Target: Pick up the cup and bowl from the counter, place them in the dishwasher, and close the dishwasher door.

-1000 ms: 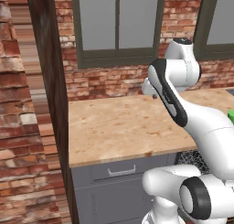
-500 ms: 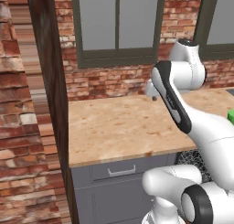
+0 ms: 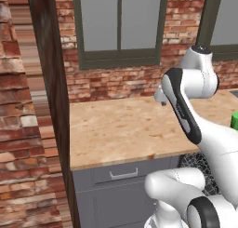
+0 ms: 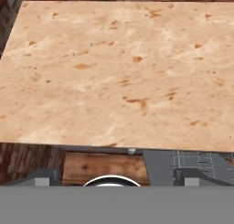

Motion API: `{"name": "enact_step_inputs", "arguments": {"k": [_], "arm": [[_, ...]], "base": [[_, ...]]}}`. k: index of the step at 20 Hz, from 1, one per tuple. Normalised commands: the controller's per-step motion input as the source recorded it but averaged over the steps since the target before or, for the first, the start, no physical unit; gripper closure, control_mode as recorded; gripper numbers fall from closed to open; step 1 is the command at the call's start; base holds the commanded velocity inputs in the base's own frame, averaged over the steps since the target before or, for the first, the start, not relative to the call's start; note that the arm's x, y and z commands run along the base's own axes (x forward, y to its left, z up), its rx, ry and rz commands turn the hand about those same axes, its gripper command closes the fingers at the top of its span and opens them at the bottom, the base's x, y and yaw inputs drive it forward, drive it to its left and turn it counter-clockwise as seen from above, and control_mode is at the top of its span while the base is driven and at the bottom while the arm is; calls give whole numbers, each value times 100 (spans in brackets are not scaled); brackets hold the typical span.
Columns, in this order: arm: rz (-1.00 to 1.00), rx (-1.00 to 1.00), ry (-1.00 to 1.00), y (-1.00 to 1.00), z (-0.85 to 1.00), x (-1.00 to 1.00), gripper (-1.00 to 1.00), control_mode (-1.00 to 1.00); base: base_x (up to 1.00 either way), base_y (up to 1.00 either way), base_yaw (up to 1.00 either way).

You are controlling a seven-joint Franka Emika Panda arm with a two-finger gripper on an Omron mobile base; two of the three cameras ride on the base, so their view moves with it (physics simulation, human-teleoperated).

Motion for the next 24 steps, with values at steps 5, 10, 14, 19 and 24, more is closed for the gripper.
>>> {"name": "enact_step_inputs", "arguments": {"k": [5, 10, 14, 19, 24], "arm": [[0, -1, 0, -26, -21, 0, -100, -100], [0, -6, 0, -27, -20, 0, -100, -100], [0, -6, 0, -26, -24, 0, -100, -100], [0, -5, 0, -26, -30, 1, -100, -100], [0, -4, 0, -29, -31, 0, -100, -100]], "base": [[0, 0, 0], [0, 0, 0], [0, 0, 0], [0, 0, 0], [0, 0, 0]]}}
